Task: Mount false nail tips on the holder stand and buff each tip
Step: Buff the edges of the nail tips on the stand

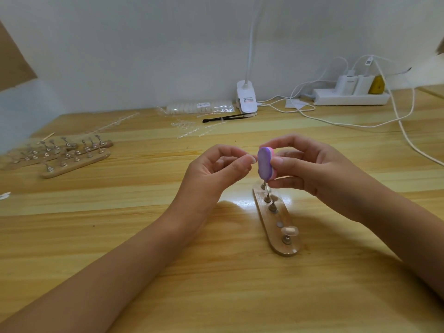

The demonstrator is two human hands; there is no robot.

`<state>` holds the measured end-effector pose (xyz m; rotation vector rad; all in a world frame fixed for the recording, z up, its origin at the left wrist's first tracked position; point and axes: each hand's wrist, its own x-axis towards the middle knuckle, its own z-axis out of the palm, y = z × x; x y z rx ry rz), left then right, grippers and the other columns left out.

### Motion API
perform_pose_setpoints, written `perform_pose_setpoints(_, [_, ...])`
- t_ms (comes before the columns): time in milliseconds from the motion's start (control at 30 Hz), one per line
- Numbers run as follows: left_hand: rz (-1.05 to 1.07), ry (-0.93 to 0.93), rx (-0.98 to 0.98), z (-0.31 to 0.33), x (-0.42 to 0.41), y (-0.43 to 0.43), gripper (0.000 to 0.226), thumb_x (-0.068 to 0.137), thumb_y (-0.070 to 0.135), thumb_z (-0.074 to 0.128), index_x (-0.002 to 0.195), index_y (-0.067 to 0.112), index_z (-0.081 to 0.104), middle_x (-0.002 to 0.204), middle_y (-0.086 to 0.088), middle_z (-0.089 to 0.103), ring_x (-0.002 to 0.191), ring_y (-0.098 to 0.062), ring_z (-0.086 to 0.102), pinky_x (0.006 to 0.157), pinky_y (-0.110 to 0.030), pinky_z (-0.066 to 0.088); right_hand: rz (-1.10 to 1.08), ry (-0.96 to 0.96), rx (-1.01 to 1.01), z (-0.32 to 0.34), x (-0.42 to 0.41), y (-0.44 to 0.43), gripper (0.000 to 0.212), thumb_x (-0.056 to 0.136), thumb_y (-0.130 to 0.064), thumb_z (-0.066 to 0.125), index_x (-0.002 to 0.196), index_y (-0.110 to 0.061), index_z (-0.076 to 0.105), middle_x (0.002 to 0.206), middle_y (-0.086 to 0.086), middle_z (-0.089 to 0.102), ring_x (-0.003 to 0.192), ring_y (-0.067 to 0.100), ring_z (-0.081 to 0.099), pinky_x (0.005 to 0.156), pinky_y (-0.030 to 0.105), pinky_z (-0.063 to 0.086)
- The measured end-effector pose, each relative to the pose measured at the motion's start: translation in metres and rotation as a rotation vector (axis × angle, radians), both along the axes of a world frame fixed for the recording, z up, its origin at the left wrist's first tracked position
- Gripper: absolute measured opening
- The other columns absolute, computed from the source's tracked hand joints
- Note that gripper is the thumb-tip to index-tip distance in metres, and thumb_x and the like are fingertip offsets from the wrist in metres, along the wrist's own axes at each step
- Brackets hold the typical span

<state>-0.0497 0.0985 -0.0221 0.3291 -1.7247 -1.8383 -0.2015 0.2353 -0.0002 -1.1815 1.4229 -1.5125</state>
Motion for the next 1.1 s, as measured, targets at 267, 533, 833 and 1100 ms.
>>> perform_pose_setpoints(267, [-0.046, 0.005, 0.031, 0.000, -0.001, 0.000, 0.007, 0.083, 0.025, 0.074, 0.082, 0.032, 0.075, 0.090, 0.001, 0.076, 0.098, -0.013, 0.070, 0.089, -0.021, 0.052, -0.035, -0.051, -0.026, -0.002, -0.002, -0.001, 0.023, 0.080, -0.014, 0.071, 0.101, -0.017, 0.063, 0.097, 0.006, 0.073, 0.094, 0.022, 0.072, 0.082, 0.025, 0.056])
perform_pose_setpoints(533, [-0.053, -0.016, 0.012, -0.001, 0.000, 0.000, 0.008, 0.083, 0.023, 0.073, 0.090, 0.022, 0.072, 0.104, -0.003, 0.076, 0.104, -0.015, 0.069, 0.088, -0.020, 0.052, -0.143, -0.188, -0.129, 0.004, -0.004, 0.000, 0.026, 0.072, -0.019, 0.071, 0.094, -0.015, 0.058, 0.088, 0.005, 0.067, 0.083, 0.016, 0.068, 0.076, 0.023, 0.056])
perform_pose_setpoints(833, [-0.027, -0.029, -0.019, -0.003, 0.001, -0.002, 0.006, 0.081, 0.029, 0.076, 0.086, 0.027, 0.073, 0.095, -0.002, 0.074, 0.096, -0.014, 0.069, 0.091, -0.024, 0.053, -0.055, 0.191, 0.016, 0.000, 0.012, 0.000, 0.029, 0.076, -0.026, 0.070, 0.093, -0.006, 0.058, 0.086, 0.004, 0.074, 0.082, 0.012, 0.070, 0.073, 0.018, 0.053])
perform_pose_setpoints(1100, [-0.028, -0.035, -0.074, -0.001, 0.002, 0.002, 0.006, 0.083, 0.028, 0.075, 0.083, 0.031, 0.070, 0.088, 0.000, 0.072, 0.092, -0.016, 0.069, 0.098, -0.032, 0.053, -0.002, 0.147, 0.003, 0.003, 0.013, 0.002, 0.035, 0.080, -0.021, 0.070, 0.113, -0.012, 0.060, 0.089, 0.012, 0.073, 0.081, 0.020, 0.070, 0.073, 0.024, 0.055])
